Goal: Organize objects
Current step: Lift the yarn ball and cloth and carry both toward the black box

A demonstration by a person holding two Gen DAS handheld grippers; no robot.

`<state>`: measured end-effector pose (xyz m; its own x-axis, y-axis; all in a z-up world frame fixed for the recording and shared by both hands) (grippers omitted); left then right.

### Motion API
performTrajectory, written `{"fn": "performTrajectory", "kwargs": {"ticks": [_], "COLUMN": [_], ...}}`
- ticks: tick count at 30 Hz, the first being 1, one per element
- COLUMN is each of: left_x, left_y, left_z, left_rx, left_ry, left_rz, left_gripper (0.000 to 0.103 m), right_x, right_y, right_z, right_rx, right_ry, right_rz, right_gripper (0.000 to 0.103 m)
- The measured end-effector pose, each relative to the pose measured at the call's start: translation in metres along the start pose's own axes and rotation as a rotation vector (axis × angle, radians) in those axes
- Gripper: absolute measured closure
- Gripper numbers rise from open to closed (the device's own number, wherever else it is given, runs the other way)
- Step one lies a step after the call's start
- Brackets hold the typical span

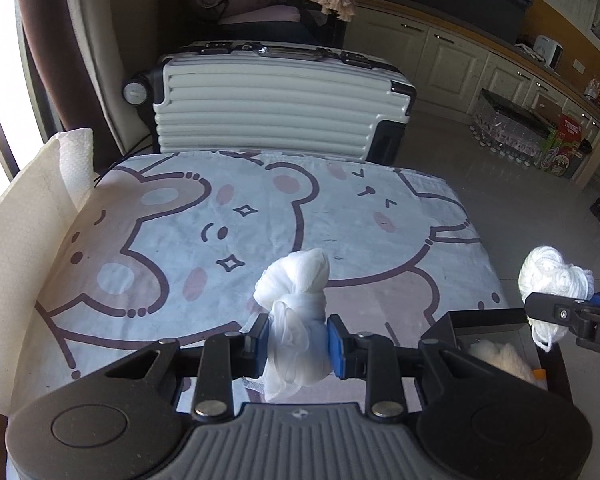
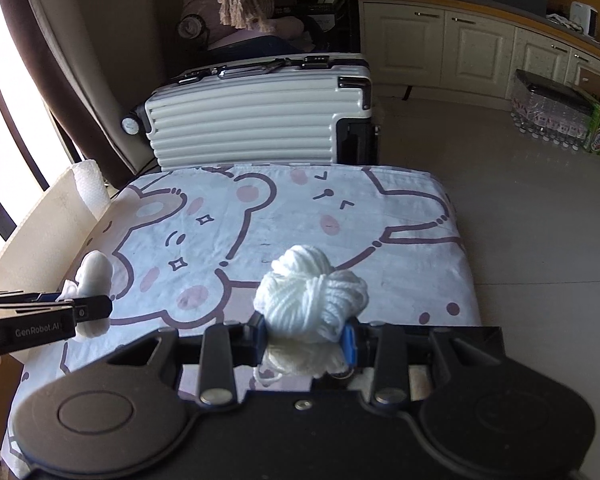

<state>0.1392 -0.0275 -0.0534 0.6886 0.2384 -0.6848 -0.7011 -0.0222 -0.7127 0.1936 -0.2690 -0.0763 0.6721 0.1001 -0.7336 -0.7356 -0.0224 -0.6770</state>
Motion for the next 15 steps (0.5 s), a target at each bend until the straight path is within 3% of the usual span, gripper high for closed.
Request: {"fn": "performTrajectory", "kwargs": {"ticks": [15], "left_x": [0.016], "left_y": [0.006], "left_z": [-0.090], "left_rx": [0.061], "left_ry": [0.138], "left_rz": [0.029], "left_gripper": [0.071], "right_x": [-0.023], "right_y": [0.023], "right_z": [-0.077], "right_rx": [0.080], "right_ry": [0.112], "right_rz": [0.008], "right_gripper": [0.066]}}
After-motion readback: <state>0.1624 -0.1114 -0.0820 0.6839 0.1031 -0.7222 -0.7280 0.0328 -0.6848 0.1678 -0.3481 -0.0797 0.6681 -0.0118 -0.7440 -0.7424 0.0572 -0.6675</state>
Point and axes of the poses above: each gripper's, at about its wrist camera, not at the fingertips, and x roughly the way its jaws point, z to its left, y to its underside, the point moved 5 cm from there along x, roughly the way its jaws point, and after that the axes turned 4 degrees about -x, right-handed, at the moved point
